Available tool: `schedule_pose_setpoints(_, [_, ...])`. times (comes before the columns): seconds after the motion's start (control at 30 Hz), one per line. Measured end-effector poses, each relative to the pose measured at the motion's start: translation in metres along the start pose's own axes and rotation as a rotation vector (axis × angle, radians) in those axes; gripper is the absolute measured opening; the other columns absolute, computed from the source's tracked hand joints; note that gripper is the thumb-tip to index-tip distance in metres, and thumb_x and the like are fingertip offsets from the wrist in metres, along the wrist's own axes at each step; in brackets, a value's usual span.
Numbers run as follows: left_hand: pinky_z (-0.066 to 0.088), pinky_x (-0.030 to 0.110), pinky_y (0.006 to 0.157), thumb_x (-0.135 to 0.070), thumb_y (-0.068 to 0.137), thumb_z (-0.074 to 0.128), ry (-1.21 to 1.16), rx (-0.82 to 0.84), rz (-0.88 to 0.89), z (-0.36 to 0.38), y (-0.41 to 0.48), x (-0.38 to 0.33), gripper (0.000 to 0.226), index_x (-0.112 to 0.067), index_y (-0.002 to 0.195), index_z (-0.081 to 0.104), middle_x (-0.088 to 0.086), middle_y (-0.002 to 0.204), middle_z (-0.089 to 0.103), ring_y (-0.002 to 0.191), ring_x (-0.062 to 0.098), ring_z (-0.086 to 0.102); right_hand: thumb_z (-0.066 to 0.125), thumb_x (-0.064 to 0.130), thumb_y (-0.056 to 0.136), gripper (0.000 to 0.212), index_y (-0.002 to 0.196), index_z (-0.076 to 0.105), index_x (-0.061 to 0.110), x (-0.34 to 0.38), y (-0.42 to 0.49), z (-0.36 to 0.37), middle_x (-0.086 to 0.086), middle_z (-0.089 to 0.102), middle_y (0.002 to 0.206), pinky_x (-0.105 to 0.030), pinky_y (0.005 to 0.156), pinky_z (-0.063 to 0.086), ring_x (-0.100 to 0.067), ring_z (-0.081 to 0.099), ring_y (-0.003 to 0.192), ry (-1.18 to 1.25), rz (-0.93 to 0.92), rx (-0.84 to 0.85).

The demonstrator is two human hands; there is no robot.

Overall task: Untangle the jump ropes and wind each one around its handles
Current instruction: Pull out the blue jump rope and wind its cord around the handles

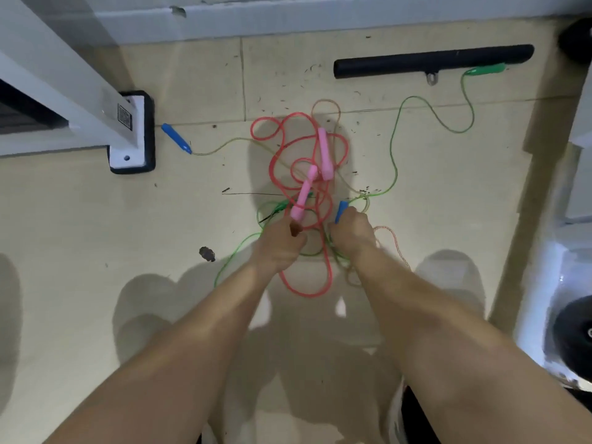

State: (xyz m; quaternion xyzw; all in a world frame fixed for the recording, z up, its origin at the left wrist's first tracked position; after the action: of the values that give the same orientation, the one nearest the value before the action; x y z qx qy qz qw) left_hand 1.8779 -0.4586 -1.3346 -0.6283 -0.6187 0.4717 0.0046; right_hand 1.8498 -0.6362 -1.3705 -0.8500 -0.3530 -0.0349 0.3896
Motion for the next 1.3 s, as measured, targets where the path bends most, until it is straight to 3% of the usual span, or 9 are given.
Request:
schedule_pose_setpoints(0.27, [0.053,0.026,0.078,-0.018,0.087,0.067,-0.208,0.011,-0.050,0.018,0.011,0.026,0.009,-0.022,0.095,0.066,-0.002,0.087,0.069,0.080,0.017,0.065,0.057,0.036,0.094,0.020,0.102,0.054,0.018,-0.013,-0.004,0.009,-0.002,0.063,0.087,-0.036,0.072,0.047,-0.029,0.061,0.081,0.317,-0.001,-0.170])
schedule_pose_setpoints(0.37, [0.046,0.021,0.074,-0.030,0.088,0.068,-0.416,0.022,-0.069,0.016,-0.004,0.011,0.014,-0.018,0.095,0.071,-0.003,0.085,0.069,0.089,0.021,0.065,0.064,0.030,0.095,0.008,0.102,0.068,0.029,0.007,-0.039,-0.005,0.002,0.067,0.071,-0.033,0.061,0.052,-0.023,0.065,0.061,0.637,-0.117,-0.090])
schedule_pose_setpoints(0.53, [0.055,0.032,0.076,-0.034,0.096,0.061,-0.932,0.054,-0.308,0.006,-0.049,-0.022,0.020,-0.018,0.104,0.069,0.001,0.090,0.073,0.078,0.017,0.066,0.074,0.015,0.088,0.023,0.068,0.071,0.026,0.051,-0.112,-0.029,0.006,0.067,0.059,-0.024,0.051,0.044,-0.006,0.055,0.050,0.690,-0.306,0.140])
schedule_pose_setpoints(0.7, [0.056,0.032,0.062,-0.039,0.101,0.055,-1.095,-0.178,-0.217,-0.065,-0.091,-0.047,0.033,-0.010,0.084,0.060,0.003,0.069,0.070,0.058,0.020,0.068,0.074,0.051,0.082,0.042,0.065,0.055,0.018,0.049,-0.161,-0.067,0.013,0.054,0.054,-0.020,0.054,0.039,-0.003,0.050,0.053,0.392,-0.374,0.048])
schedule_pose_setpoints(0.8, [0.057,0.032,0.055,-0.046,0.103,0.046,-1.241,-0.337,-0.191,-0.134,-0.114,-0.044,0.038,-0.013,0.085,0.050,-0.001,0.058,0.045,0.041,0.014,0.050,0.063,0.048,0.089,0.039,0.066,0.048,0.020,0.022,-0.174,-0.083,0.009,0.052,0.063,-0.032,0.061,0.040,-0.015,0.051,0.065,0.009,-0.376,0.046])
schedule_pose_setpoints(0.93, [0.033,0.024,0.047,-0.047,0.103,0.043,-0.836,-0.502,-0.084,-0.214,-0.145,-0.031,0.033,-0.016,0.094,0.052,-0.002,0.067,0.036,0.049,0.016,0.031,0.051,0.043,0.098,0.038,0.070,0.056,0.018,-0.029,-0.177,-0.112,-0.001,0.063,0.070,-0.033,0.067,0.048,-0.027,0.061,0.073,-0.071,-0.191,0.037])
schedule_pose_setpoints(1.1, [0.036,0.030,0.062,-0.036,0.097,0.059,-0.171,-0.269,0.134,-0.198,-0.171,-0.060,0.020,-0.018,0.088,0.062,-0.004,0.076,0.063,0.065,0.015,0.048,0.050,0.035,0.104,0.039,0.080,0.056,0.006,0.013,-0.215,-0.143,-0.013,0.060,0.073,-0.030,0.052,0.048,-0.025,0.060,0.053,0.626,-0.227,0.134])
schedule_pose_setpoints(1.2, [0.039,0.024,0.062,-0.029,0.096,0.062,-0.263,-0.145,0.247,-0.164,-0.191,-0.087,0.009,-0.023,0.098,0.070,-0.013,0.087,0.071,0.075,0.008,0.058,0.048,0.037,0.105,0.039,0.080,0.059,0.009,0.069,-0.249,-0.158,-0.007,0.063,0.070,-0.026,0.051,0.046,-0.018,0.057,0.053,0.622,-0.392,0.214])
schedule_pose_setpoints(1.3, [0.030,0.014,0.044,-0.009,0.098,0.054,-0.549,0.007,0.251,-0.133,-0.213,-0.114,0.022,-0.025,0.110,0.065,-0.023,0.061,0.057,0.050,0.002,0.044,0.048,0.034,0.105,0.038,0.075,0.058,0.013,0.106,-0.277,-0.173,-0.002,0.060,0.065,-0.022,0.048,0.041,-0.014,0.051,0.050,0.647,-0.488,0.264])
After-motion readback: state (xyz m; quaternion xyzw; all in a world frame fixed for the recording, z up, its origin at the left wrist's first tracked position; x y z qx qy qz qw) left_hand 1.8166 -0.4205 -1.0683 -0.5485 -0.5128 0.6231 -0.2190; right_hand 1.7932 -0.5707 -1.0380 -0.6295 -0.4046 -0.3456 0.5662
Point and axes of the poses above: each hand's wrist, its own y-axis towards the middle knuckle, its own z-axis out of the palm, x = y × z, the point moved 9 cm from there along y, towards the middle knuckle
